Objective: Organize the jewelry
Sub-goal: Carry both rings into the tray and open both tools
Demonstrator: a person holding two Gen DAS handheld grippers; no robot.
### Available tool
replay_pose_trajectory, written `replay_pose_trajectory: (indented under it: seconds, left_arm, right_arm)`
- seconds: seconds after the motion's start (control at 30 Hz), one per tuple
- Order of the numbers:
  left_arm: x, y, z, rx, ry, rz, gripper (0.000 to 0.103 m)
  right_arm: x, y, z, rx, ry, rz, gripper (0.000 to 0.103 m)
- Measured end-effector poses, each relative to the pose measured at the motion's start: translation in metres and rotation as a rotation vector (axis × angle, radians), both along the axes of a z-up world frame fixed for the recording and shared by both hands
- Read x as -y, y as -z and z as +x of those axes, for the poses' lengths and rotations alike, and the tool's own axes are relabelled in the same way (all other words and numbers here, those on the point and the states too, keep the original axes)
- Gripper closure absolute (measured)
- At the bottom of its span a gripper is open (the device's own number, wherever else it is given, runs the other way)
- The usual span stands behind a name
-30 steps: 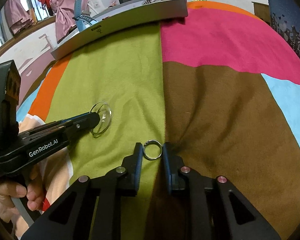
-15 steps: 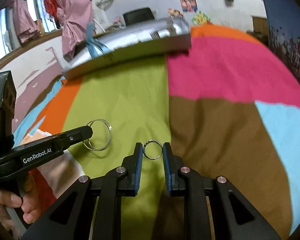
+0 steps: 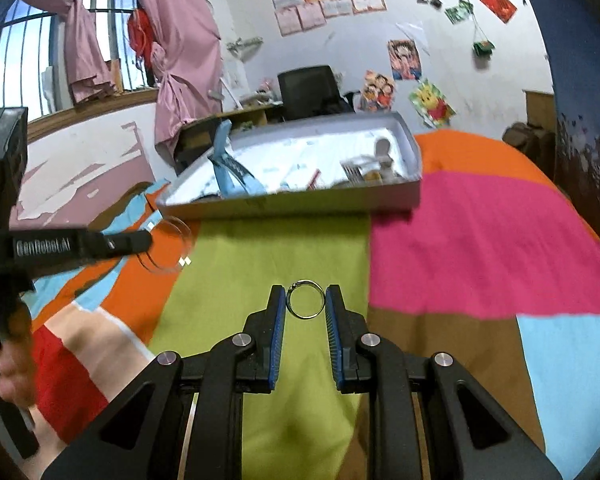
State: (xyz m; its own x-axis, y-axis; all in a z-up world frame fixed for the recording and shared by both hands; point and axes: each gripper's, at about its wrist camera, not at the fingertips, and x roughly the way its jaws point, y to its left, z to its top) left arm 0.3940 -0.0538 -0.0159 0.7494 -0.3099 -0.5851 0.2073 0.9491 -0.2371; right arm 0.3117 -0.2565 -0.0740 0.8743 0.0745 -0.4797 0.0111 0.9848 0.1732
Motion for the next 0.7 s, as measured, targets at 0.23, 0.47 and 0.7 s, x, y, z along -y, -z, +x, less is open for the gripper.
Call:
replay_pose_trajectory:
  seconds: [0.23, 0.47, 0.7]
  left_arm:
    - [-0.008, -0.021, 0.039, 0.113, -0.049, 0.006, 0.100]
    - [-0.008, -0.006, 0.091, 0.075, -0.037, -0.025, 0.100]
    - [-0.007, 0.021, 0.113, 0.011, -0.030, -0.056, 0.100]
  right_arm:
    - [0.000, -0.030, 0.049, 0.098, -0.025, -0.004, 0.085]
    - [0.008, -0.046, 0.123, 0.076, -0.074, 0.016, 0.085]
    - [0.001, -0.034, 0.156, 0.003, -0.098, -0.029, 0.085]
